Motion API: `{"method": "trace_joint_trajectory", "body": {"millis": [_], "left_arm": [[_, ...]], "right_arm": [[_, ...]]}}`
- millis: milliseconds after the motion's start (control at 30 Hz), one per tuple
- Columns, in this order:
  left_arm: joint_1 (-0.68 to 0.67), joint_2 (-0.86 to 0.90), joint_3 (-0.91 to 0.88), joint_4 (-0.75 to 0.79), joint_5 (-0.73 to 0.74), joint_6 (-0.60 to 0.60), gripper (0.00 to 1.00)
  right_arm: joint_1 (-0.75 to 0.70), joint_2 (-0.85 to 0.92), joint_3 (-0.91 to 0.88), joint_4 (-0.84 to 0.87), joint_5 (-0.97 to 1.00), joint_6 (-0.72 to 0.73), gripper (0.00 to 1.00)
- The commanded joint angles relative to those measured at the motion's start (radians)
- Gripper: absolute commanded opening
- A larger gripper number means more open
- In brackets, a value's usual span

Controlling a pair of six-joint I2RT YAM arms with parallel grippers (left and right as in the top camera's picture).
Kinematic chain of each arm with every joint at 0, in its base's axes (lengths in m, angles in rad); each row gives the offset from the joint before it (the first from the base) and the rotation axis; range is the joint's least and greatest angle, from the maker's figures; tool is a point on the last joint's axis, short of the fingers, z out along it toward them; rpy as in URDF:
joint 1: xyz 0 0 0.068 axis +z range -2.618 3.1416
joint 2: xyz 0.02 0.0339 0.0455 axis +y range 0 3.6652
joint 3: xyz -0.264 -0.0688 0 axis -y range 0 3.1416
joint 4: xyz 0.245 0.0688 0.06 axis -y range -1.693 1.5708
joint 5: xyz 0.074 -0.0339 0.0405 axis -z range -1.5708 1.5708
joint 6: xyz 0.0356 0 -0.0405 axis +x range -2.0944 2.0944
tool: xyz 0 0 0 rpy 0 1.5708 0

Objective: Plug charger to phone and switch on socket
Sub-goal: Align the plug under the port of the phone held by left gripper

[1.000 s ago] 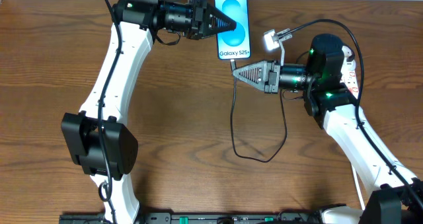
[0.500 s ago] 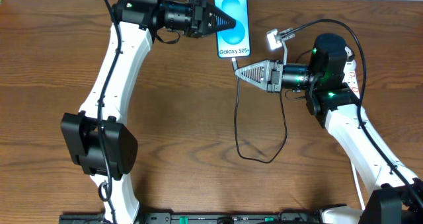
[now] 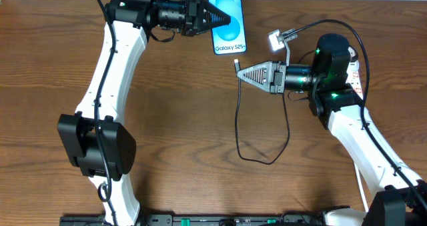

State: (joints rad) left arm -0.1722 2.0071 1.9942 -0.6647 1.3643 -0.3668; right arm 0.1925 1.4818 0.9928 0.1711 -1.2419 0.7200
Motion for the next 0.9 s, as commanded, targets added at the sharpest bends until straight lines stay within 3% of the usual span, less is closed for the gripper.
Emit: {"method": "trace_joint_trajectory", "body": {"millis": [0,867], "left_arm": [[-0.001,-0.004,0.020,0.009,0.069,-0.013,0.07],[-0.014,-0.004,0.020,0.016,0.098,-0.013,0.07]], "right_arm": [[-0.001,-0.018,0.013,0.001,0.004,0.009,0.01],[0.031,-0.018,0.013,0.080,0.060,0.121,0.01]]}}
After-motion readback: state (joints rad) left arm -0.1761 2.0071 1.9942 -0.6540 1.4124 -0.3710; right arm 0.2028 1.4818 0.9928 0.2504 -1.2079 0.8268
